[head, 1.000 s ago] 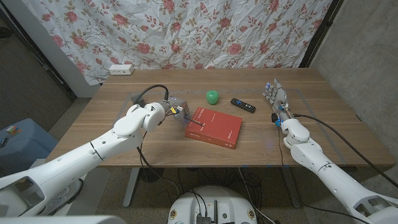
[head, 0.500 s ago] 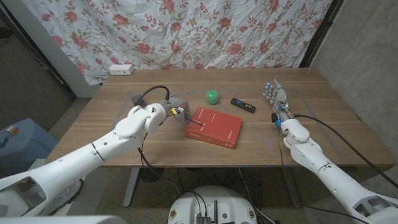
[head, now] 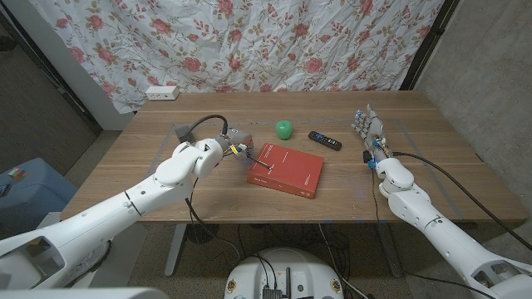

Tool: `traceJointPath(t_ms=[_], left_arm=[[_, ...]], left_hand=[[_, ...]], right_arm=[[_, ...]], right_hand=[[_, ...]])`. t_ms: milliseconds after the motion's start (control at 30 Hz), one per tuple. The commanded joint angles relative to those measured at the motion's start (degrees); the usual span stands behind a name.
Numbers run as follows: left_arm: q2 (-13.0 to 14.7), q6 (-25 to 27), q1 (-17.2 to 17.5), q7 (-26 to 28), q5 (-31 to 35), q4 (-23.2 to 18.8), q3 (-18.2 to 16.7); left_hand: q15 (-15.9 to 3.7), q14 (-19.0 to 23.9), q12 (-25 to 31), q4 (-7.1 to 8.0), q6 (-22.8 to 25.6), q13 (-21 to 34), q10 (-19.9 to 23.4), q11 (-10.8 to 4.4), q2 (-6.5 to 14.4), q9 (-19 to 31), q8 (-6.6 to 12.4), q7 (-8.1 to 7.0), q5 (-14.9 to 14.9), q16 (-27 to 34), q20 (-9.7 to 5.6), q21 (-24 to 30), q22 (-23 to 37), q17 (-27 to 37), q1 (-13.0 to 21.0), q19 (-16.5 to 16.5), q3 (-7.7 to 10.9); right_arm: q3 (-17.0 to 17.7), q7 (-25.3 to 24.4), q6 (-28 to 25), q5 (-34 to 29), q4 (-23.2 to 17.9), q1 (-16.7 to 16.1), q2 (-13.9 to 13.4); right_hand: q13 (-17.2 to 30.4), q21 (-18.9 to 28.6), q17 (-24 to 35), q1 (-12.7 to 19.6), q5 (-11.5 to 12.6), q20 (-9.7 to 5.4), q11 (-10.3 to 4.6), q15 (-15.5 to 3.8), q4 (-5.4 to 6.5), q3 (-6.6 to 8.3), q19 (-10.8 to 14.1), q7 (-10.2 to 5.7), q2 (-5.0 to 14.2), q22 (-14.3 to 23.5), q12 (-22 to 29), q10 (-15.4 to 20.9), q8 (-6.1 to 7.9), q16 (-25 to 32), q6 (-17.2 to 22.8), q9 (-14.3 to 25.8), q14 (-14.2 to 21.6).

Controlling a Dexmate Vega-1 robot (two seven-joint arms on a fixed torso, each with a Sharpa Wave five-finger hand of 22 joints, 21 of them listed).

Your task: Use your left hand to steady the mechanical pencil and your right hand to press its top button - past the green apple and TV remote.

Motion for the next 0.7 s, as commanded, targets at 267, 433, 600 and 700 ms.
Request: traceJointPath(t_ms=[267, 433, 600, 700], left_arm=[[-0.6, 0.8, -0.2, -0.2, 1.6, 0.3, 0.5], [-0.8, 1.4, 0.0, -0.1, 2.5, -0.1, 0.5], [-1.1, 2.5, 0.2, 0.0, 3.5, -0.6, 0.3], [-1.2, 3.1, 0.3, -0.2, 4.0, -1.0, 0.2]], left_hand=[[-9.93, 2.0, 0.6, 0.00, 3.7, 0.4, 4.5, -0.07, 0.6, 0.4, 0.82, 0.14, -0.1, -0.1, -7.59, -0.2, 0.2, 0.1, 1.4, 1.2, -1.47], [-10.07, 2.5, 0.8, -0.04, 5.1, 0.5, 5.8, -0.04, 0.7, 0.4, 1.12, 0.15, -0.2, -0.1, -7.71, -0.2, 0.2, 0.1, 1.8, 1.3, -1.84], [-10.19, 3.1, 1.0, -0.17, 6.4, 0.6, 7.5, -0.03, 0.5, 0.4, 1.32, 0.04, -0.2, -0.1, -7.79, -0.3, 0.2, 0.2, 2.4, 1.5, -2.34], [-10.27, 3.7, 1.1, -0.23, 7.1, 0.6, 8.6, -0.05, 0.2, 0.2, 1.18, 0.20, -0.2, 0.0, -7.86, -0.3, 0.2, 0.2, 2.8, 1.6, -2.71]], right_arm=[[-0.3, 0.4, 0.0, -0.2, 0.7, 0.5, 0.0], [-0.3, 0.6, 0.0, -0.3, 0.7, 0.6, -0.2], [-0.4, 0.9, 0.0, -0.4, 0.9, 0.8, -0.4], [-0.4, 1.2, 0.2, -0.3, 1.0, 0.9, -0.4]], right_hand=[[0.2, 0.1, -0.1, -0.6, 0.4, 0.18, 0.15, 0.01, 0.32, 0.25, 0.6, 0.00, 0.18, 0.2, 0.1, 0.6, 0.17, 0.3, 0.6, 0.2, 0.4], [0.2, 0.1, -0.1, -0.6, 0.4, 0.20, 0.15, 0.01, 0.34, 0.25, 0.6, 0.01, 0.16, 0.2, 0.1, 0.6, 0.13, 0.3, 0.6, 0.2, 0.4], [0.2, 0.1, -0.1, -0.6, 0.4, 0.20, 0.20, -0.05, 0.36, 0.27, 0.6, -0.01, 0.16, 0.2, 0.1, 0.7, 0.11, 0.3, 0.7, 0.2, 0.4], [0.2, 0.1, -0.2, -0.6, 0.4, 0.19, 0.17, 0.02, 0.38, 0.28, 0.6, -0.08, 0.16, 0.2, 0.1, 0.7, 0.09, 0.3, 0.8, 0.2, 0.4]])
